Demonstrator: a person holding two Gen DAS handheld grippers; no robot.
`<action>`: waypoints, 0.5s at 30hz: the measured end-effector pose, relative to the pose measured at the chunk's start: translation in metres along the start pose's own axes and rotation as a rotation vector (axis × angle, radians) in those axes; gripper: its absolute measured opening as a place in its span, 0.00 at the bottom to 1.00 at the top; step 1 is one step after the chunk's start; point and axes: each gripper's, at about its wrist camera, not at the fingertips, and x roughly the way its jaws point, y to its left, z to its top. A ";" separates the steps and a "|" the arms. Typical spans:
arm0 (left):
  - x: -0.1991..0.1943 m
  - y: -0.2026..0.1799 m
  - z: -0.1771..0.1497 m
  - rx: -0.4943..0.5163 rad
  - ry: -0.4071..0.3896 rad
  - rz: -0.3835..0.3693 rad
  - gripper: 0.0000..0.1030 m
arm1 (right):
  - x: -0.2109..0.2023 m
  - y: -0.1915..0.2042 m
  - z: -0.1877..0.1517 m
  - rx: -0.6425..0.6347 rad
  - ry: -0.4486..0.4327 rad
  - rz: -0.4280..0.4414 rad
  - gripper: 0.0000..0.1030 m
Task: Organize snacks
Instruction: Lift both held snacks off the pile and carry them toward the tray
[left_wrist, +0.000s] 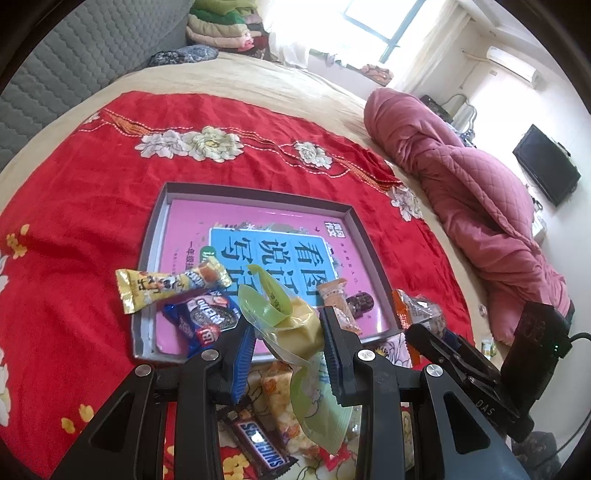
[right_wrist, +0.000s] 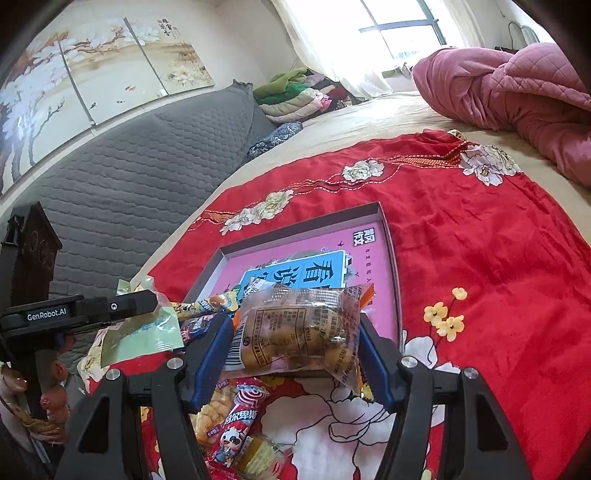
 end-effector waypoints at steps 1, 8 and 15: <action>0.002 0.000 0.001 -0.002 0.002 -0.001 0.34 | 0.001 -0.001 0.001 -0.001 0.001 0.001 0.64; 0.016 -0.003 0.004 -0.001 0.014 -0.001 0.34 | 0.007 -0.006 0.004 0.002 0.005 -0.020 0.64; 0.028 -0.004 0.005 0.001 0.019 0.028 0.34 | 0.016 -0.012 0.005 0.009 0.029 -0.040 0.64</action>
